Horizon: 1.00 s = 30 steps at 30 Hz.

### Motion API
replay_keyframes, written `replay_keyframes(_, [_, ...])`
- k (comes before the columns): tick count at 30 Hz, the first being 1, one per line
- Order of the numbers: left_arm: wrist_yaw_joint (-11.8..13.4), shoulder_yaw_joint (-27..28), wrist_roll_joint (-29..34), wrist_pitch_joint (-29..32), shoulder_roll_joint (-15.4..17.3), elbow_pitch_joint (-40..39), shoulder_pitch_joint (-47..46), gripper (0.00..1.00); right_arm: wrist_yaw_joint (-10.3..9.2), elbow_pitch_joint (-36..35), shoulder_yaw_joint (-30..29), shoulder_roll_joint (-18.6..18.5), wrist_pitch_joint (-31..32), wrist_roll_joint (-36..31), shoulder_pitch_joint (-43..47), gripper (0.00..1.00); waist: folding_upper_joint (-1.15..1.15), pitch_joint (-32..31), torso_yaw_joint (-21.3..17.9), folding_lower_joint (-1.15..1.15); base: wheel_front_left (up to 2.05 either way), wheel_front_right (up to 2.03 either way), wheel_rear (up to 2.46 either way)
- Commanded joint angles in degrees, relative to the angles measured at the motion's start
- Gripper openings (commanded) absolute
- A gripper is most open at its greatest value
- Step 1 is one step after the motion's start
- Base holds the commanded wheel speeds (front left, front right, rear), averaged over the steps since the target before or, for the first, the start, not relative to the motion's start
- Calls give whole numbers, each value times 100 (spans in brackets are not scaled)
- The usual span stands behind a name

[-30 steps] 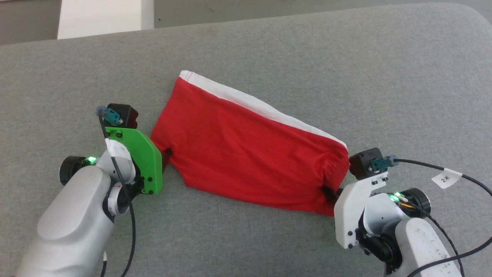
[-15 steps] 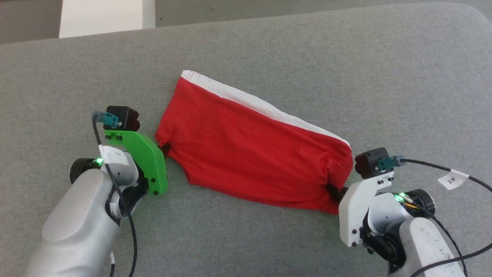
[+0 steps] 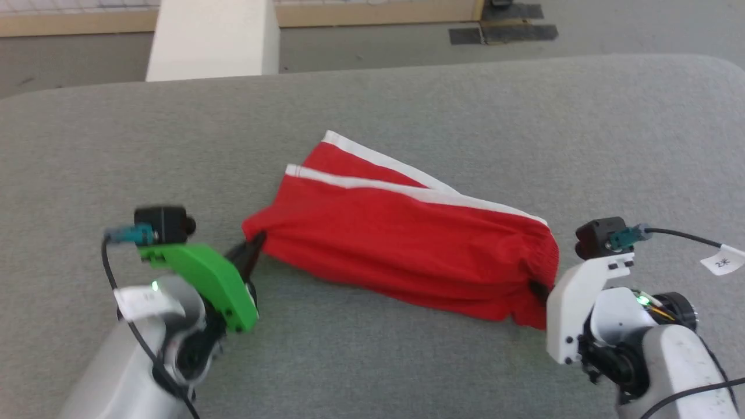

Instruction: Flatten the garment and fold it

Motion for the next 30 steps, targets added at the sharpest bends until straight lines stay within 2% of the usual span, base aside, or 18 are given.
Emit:
replay_keyframes(1, [81,-10,0,-9,45,-144,245,0,-10,-91,-77,-67,181,-19,117,0,0,-173,189,0,0,0,0])
replay_keyframes(10, [405,-63,-107,216,76,-427,747,0,-10,-612,-265,-111,735,128,554,0,0,-263,329,0,0,0,0])
replay_keyframes(11, [455,-97,-111,331,113,-391,779,13,-10,-633,-243,-98,750,130,576,0,0,-258,301,0,0,0,0])
replay_keyframes(12, [509,-85,-133,374,121,-366,806,48,-10,-640,-226,-87,757,128,588,0,0,-252,271,0,0,0,0])
replay_keyframes(13, [588,-86,-141,445,142,-319,844,100,-10,-648,-229,-70,733,132,597,18,0,-238,236,0,0,0,0])
replay_keyframes(14, [655,-94,-124,501,176,-281,874,100,-10,-642,-227,-55,717,138,602,47,0,-224,201,0,0,0,0])
replay_keyframes(15, [721,-89,-76,506,220,-262,890,100,-10,-634,-202,-42,691,127,605,100,0,-212,163,0,0,0,0])
replay_keyframes(20, [956,134,199,128,411,-381,821,100,-10,-707,-297,-2,430,137,655,100,0,-183,24,0,0,0,0])
replay_keyframes(23, [964,246,613,-468,551,-566,633,100,-10,-853,-516,7,98,211,706,100,0,-155,-40,0,0,0,0])
replay_keyframes(25, [858,181,939,-810,647,-633,461,100,-10,-903,-658,9,-126,266,731,100,0,-119,-62,0,0,0,0])
replay_keyframes(27, [627,24,1218,-1076,703,-599,231,100,-10,-908,-773,9,-285,337,744,100,0,-61,-75,0,0,0,0])
replay_keyframes(30, [352,-258,1414,-1039,657,-294,-173,100,-10,-917,-831,10,-399,345,731,100,0,75,-98,0,0,0,0])
